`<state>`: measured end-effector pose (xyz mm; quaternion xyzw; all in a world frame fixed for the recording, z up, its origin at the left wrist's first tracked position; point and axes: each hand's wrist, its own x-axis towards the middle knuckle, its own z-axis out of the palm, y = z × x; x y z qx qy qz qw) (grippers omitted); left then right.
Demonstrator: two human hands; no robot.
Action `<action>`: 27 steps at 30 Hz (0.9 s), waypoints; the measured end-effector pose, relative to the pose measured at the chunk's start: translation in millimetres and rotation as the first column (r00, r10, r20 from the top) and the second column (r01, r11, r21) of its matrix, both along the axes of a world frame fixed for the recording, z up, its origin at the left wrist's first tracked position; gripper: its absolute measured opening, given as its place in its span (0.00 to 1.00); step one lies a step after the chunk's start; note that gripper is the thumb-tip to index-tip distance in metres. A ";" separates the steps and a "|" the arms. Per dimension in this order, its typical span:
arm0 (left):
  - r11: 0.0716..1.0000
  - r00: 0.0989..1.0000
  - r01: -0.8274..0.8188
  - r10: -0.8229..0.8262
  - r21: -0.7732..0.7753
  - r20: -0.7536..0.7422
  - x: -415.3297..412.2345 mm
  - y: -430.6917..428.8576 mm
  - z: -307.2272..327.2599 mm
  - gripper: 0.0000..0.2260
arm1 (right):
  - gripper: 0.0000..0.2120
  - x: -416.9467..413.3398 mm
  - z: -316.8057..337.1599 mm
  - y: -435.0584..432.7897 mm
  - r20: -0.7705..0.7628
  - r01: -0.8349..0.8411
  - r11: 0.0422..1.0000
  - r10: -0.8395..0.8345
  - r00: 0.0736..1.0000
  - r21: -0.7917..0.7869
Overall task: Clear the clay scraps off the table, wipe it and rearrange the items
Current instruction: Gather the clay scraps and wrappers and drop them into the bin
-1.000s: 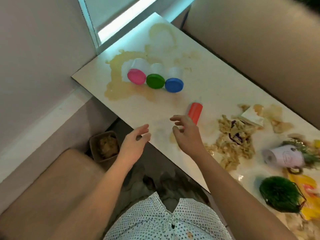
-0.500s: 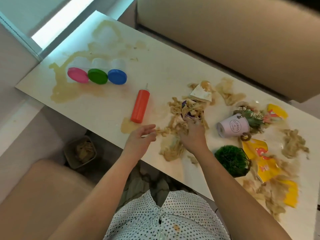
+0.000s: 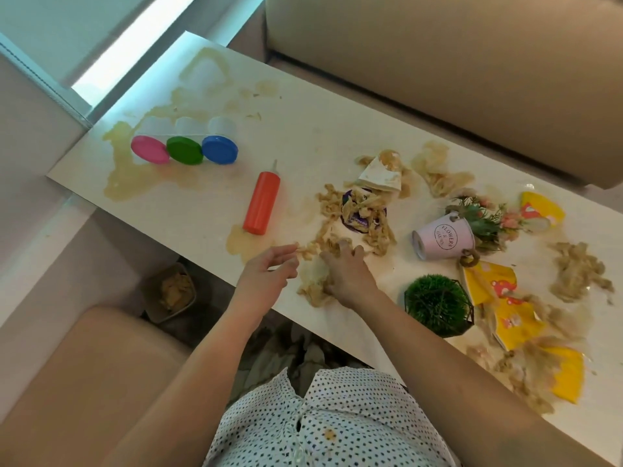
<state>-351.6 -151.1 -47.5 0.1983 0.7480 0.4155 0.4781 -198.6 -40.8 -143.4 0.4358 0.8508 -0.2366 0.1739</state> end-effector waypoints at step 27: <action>1.000 0.999 -0.009 0.010 0.017 -0.043 -13.2 29.5 -4.0 0.13 | 0.13 -3.5 46.8 97.9 -0.552 0.469 0.882 -0.415 0.723 -0.049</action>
